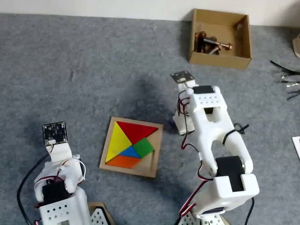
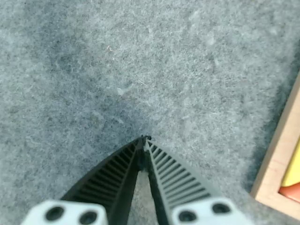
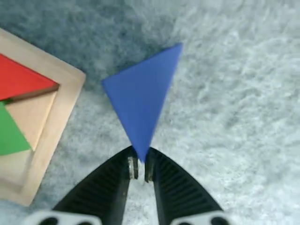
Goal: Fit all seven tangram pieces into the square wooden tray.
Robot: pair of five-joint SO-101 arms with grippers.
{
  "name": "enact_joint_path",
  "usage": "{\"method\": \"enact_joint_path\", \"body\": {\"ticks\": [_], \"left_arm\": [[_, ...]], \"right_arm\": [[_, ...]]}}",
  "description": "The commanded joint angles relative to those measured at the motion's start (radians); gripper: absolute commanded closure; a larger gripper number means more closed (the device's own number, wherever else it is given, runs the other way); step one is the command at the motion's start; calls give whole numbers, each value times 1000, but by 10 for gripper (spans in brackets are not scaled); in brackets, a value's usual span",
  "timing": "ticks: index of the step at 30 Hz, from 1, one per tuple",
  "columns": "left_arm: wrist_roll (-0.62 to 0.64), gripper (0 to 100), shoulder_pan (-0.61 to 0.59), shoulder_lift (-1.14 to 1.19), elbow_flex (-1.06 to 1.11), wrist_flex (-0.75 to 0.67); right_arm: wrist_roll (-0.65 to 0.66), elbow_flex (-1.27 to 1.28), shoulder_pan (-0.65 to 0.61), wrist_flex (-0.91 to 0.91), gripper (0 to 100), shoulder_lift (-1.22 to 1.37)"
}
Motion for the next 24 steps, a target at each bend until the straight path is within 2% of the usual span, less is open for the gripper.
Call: {"method": "enact_joint_path", "body": {"ticks": [1,11,17,24], "left_arm": [[11,995,-13,-5,19,3],[11,995,-13,-5,19,3],[11,995,-13,-5,19,3],[11,995,-13,-5,19,3]], "right_arm": [[-5,-81,15,33,994,-65],[-3,-99,16,107,994,-81],[-3,-113,7,166,994,-277],[-3,-51,-39,127,989,-387]]}}
